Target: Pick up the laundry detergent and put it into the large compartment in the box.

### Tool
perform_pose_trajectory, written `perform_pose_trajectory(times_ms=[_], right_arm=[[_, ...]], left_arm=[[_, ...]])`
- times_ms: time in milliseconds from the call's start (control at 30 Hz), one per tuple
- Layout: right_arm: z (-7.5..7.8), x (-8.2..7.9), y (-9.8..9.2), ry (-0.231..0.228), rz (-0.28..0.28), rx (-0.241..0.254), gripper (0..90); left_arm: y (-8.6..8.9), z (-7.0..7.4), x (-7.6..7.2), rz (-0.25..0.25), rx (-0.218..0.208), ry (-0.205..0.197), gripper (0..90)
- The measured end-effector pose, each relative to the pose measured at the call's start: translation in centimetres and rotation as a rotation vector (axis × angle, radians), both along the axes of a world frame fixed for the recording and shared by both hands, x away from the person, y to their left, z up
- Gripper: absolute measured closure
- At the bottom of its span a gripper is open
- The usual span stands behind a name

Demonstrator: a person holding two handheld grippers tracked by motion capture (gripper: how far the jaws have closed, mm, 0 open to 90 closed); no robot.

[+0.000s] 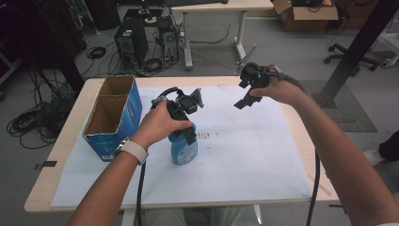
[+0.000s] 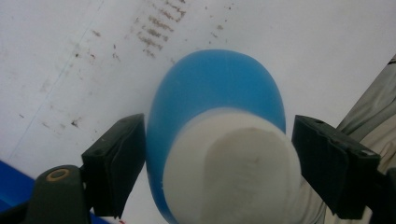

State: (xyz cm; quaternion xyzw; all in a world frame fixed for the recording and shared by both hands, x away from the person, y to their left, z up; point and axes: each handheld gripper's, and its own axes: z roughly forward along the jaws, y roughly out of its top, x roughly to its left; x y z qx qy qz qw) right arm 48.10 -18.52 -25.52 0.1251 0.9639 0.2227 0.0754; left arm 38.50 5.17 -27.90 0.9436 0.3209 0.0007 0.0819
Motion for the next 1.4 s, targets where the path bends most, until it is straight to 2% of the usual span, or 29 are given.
perform_pose_trajectory(times_ms=[567, 733, 1167, 1400], right_arm=[[0.05, -0.03, -0.08, -0.001, 0.001, -0.001, 8.3], [0.0, -0.02, -0.01, 0.0, 0.001, 0.001, 8.3], [-0.11, -0.09, 0.12, 0.003, 0.005, -0.005, 8.3], [-0.08, -0.15, 0.03, 0.003, 0.004, -0.006, 8.2]], left_arm=[[0.06, 0.0, 0.07, 0.011, -0.005, -0.013, 29.7], [0.18, 0.01, 0.07, 0.012, -0.009, -0.017, 35.7], [0.18, 0.1, -0.1, 0.01, -0.006, -0.033, 37.1], [0.25, 0.7, -0.3, 0.031, -0.002, -0.02, 37.3]])
